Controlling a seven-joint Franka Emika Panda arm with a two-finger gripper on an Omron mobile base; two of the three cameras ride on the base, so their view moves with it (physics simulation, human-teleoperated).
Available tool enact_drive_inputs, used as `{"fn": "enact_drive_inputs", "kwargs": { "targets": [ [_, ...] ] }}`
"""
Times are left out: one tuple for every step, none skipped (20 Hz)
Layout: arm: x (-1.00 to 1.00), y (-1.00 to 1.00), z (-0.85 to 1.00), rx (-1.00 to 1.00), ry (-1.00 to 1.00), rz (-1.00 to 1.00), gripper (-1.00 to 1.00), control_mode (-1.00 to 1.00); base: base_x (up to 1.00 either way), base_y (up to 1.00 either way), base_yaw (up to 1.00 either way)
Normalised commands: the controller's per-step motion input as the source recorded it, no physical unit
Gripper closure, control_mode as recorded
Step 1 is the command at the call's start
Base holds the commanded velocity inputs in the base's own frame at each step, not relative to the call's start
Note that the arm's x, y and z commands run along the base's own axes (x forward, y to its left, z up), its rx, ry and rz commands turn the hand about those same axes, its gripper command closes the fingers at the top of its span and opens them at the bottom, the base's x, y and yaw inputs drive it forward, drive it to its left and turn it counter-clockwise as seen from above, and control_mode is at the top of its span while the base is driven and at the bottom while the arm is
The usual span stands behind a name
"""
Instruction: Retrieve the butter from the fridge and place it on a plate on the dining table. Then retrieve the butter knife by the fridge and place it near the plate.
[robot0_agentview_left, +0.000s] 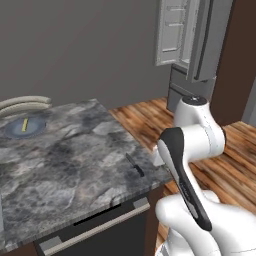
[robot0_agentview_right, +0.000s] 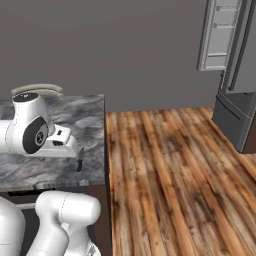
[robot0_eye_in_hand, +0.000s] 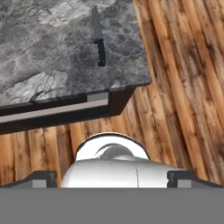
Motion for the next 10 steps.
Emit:
{"fn": "enact_drive_inputs", "kwargs": {
  "targets": [
    [0.78, 0.12, -0.52, 0.08, -0.07, 0.00, -1.00, -1.00, 0.00, 0.00, 0.00],
    [0.81, 0.13, -0.56, 0.05, -0.04, 0.01, -1.00, -1.00, 0.00, 0.00, 0.00],
    [0.80, 0.07, -0.58, 0.04, -0.02, 0.02, -1.00, -1.00, 0.00, 0.00, 0.00],
    [0.81, 0.11, -0.56, 0.00, 0.00, 0.03, -1.00, -1.00, 0.00, 0.00, 0.00],
    [0.82, 0.17, -0.52, 0.00, 0.00, 0.02, -1.00, -1.00, 0.00, 0.00, 0.00],
    [0.84, 0.16, -0.46, 0.00, 0.00, 0.04, -1.00, -1.00, 0.00, 0.00, 0.00],
    [0.82, 0.11, -0.48, 0.00, 0.05, 0.06, -1.00, -1.00, 0.00, 0.00, 0.00],
    [0.87, 0.21, -0.56, 0.00, 0.09, 0.07, -1.00, -1.00, 0.00, 0.00, 0.00],
    [0.86, 0.24, -0.58, 0.00, 0.07, 0.07, -1.00, -1.00, 0.00, 0.00, 0.00],
    [0.84, 0.28, -0.63, 0.00, 0.03, 0.06, -1.00, -1.00, 0.00, 0.00, 0.00]
  ]
}}
